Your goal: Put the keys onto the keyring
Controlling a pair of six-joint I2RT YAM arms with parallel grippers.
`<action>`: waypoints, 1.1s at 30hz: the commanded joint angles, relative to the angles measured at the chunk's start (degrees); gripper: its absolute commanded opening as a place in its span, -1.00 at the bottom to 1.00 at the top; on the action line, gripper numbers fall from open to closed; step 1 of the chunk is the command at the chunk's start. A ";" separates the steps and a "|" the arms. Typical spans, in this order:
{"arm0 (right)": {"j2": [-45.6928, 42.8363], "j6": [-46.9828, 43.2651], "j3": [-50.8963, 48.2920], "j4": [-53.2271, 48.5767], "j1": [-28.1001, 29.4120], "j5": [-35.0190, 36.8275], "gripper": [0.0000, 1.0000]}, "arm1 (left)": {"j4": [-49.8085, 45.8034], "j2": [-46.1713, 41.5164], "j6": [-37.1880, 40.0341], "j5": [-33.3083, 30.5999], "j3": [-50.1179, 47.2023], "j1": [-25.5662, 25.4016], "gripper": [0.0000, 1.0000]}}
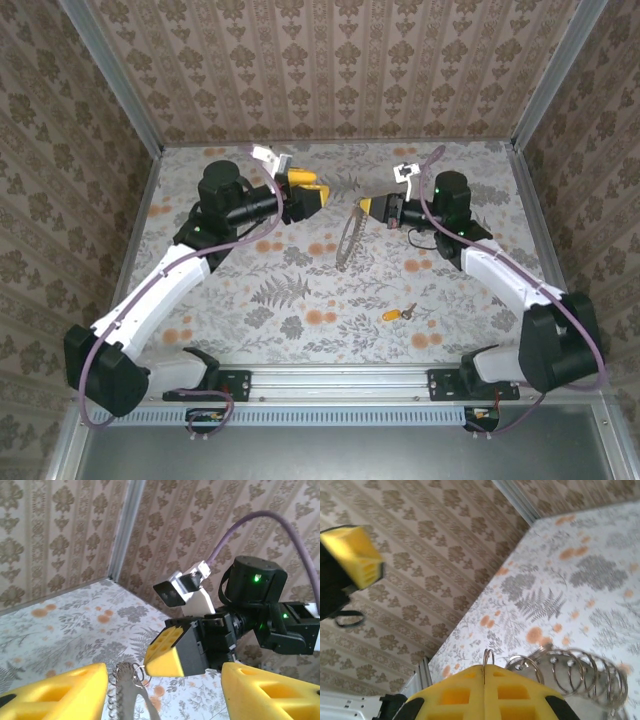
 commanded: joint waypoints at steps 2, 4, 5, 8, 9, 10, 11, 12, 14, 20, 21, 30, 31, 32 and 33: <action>1.00 3.76 -1.64 11.71 -0.29 1.20 -1.00 | -0.10 -4.70 -1.39 -5.52 -4.26 0.13 0.29; 2.84 3.67 -2.52 12.94 -0.24 2.13 -1.00 | -0.73 -6.29 -1.34 -6.98 -6.37 0.13 0.30; 4.06 3.86 -2.73 13.57 -0.22 2.48 -1.00 | -0.95 -6.91 -1.41 -7.78 -7.11 0.14 0.30; 7.95 5.21 -2.70 16.14 -0.30 3.85 -1.00 | -2.21 -8.42 -1.28 -10.69 -9.39 0.22 0.32; 9.47 5.54 -2.44 16.35 -0.26 4.77 -1.00 | -2.86 -8.72 -1.15 -11.78 -9.91 0.28 0.33; 11.23 5.75 -2.05 16.36 -0.29 5.61 -1.00 | -3.47 -8.89 -1.04 -12.93 -10.35 0.35 0.34; 12.74 5.86 -1.60 16.24 -0.30 6.09 -1.00 | -4.04 -8.94 -1.06 -13.68 -10.71 0.47 0.34; 14.57 6.07 -1.10 16.23 -0.35 6.76 -1.00 | -4.61 -8.94 -0.99 -14.27 -10.91 0.64 0.34; 17.80 6.88 -0.27 17.18 -0.40 7.06 -1.00 | -5.21 -9.02 -0.94 -14.90 -11.50 0.91 0.34; 22.56 11.18 -2.05 24.10 -1.22 6.69 -1.00 | -5.53 -11.20 -1.38 -16.02 -13.67 1.60 0.35; 22.55 11.75 -2.81 25.40 -1.20 6.75 -1.00 | -5.43 -11.74 -1.61 -16.15 -14.31 1.67 0.35; 18.30 17.75 -6.48 38.06 -1.23 4.53 -1.00 | -3.72 -13.86 -4.91 -15.93 -15.47 2.15 0.38; 17.33 18.84 -6.38 39.65 -1.22 4.25 -1.00 | -3.05 -13.64 -5.37 -15.75 -15.17 2.23 0.38; 16.44 19.69 -6.20 40.93 -1.27 4.15 -1.00 | -2.36 -13.56 -5.65 -15.48 -14.78 2.24 0.38; 15.40 20.79 -5.94 42.40 -1.22 4.04 -1.00 | -1.81 -13.14 -6.00 -15.44 -14.12 2.24 0.39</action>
